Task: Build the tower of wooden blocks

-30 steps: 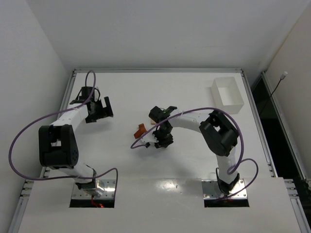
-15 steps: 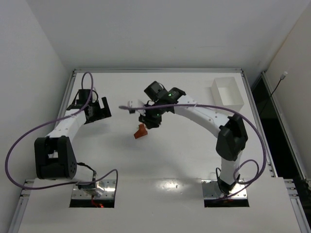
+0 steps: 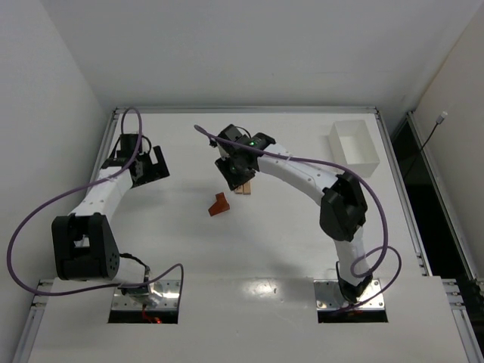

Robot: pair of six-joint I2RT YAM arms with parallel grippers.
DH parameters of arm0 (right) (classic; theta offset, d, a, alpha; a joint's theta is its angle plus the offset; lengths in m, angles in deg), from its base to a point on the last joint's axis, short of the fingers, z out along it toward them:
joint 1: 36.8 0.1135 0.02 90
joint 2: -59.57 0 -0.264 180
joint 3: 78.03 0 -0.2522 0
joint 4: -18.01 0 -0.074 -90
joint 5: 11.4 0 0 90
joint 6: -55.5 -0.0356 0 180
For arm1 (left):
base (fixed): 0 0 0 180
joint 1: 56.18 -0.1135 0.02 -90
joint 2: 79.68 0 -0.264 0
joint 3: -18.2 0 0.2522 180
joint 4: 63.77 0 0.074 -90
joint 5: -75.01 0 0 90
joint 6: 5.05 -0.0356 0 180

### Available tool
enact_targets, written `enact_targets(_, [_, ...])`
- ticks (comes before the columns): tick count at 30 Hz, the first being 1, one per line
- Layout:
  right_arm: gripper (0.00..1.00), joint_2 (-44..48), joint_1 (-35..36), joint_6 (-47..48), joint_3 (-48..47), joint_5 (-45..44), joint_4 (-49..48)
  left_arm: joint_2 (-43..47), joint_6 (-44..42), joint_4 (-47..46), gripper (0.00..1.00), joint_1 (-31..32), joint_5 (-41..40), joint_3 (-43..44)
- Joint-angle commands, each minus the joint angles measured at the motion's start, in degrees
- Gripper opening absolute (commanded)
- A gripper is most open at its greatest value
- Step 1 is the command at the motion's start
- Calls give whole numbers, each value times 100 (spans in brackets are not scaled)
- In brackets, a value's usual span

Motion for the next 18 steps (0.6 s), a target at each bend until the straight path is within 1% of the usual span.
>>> enact_targets(1, [0, -169, -63, -1058, -433, -747, 145, 35, 65, 93, 100, -80, -151, 203])
enact_targets(4, [0, -345, -230, -1551, -731, -669, 321, 88, 65, 41, 100, -80, -151, 141])
enact_targets(7, [0, -539, -388, -2148, -926, -721, 716, 88, 118, 40, 100, -80, -151, 80])
enact_targets(9, [0, -539, -336, -2324, -926, -1106, 770, 88, 118, 40, 100, -80, -90, 80])
enact_targets(13, [0, -539, -265, -2650, -926, -1108, 832, 88, 118, -12, 100, -80, -36, 80])
enact_targets(18, [0, -539, -142, -2782, -926, -1002, 832, 88, 118, -12, 100, -80, 16, 27])
